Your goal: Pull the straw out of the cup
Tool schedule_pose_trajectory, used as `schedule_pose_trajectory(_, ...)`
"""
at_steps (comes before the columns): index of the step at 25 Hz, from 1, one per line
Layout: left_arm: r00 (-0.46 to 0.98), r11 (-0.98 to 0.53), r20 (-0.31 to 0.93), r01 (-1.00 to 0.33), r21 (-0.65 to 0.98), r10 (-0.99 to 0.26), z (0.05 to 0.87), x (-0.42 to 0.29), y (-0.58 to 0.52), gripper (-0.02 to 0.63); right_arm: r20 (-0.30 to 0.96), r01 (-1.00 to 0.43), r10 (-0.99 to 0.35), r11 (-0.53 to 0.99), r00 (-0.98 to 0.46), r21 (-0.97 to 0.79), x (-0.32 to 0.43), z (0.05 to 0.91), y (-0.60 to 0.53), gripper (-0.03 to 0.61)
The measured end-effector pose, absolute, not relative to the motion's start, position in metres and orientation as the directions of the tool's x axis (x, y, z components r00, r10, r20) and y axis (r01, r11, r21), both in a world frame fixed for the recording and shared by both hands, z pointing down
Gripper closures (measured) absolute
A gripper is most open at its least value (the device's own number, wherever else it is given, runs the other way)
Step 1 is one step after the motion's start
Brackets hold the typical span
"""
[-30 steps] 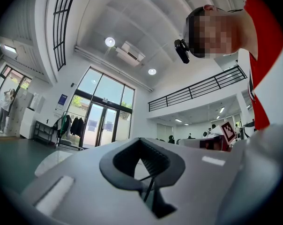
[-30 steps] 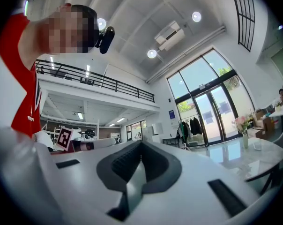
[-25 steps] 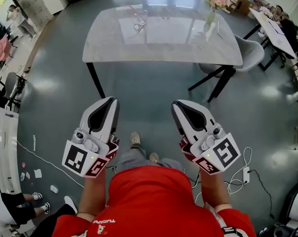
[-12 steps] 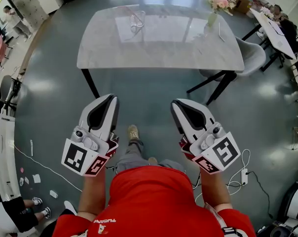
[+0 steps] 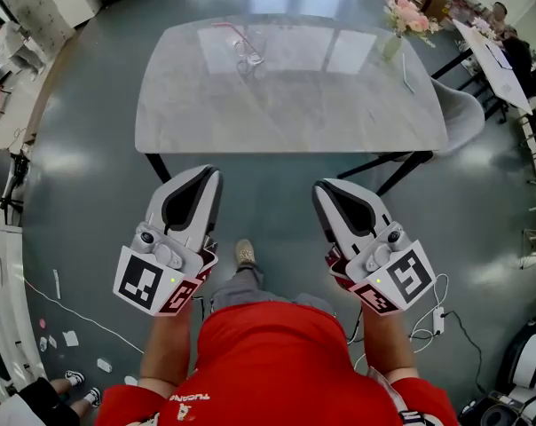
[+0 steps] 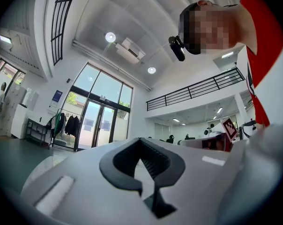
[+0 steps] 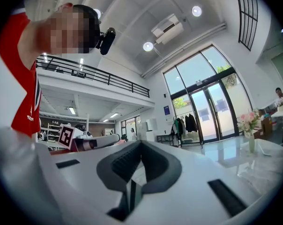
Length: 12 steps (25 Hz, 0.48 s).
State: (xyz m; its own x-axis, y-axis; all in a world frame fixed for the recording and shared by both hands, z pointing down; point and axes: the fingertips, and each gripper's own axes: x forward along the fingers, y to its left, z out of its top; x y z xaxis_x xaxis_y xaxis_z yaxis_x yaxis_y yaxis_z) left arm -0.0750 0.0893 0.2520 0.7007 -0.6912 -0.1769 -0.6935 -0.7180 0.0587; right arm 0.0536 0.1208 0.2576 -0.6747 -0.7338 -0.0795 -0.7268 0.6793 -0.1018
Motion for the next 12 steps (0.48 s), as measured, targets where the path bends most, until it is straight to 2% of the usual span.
schedule_pose_trajectory(12,0.736,-0.752,-0.166,-0.656,0.061,-0.656,0.261,-0.119,-0.023,0.609,-0.061,-0.758,-0.763,0.647,-0.644,-0.088,0.002,0.254,0.013,0.578)
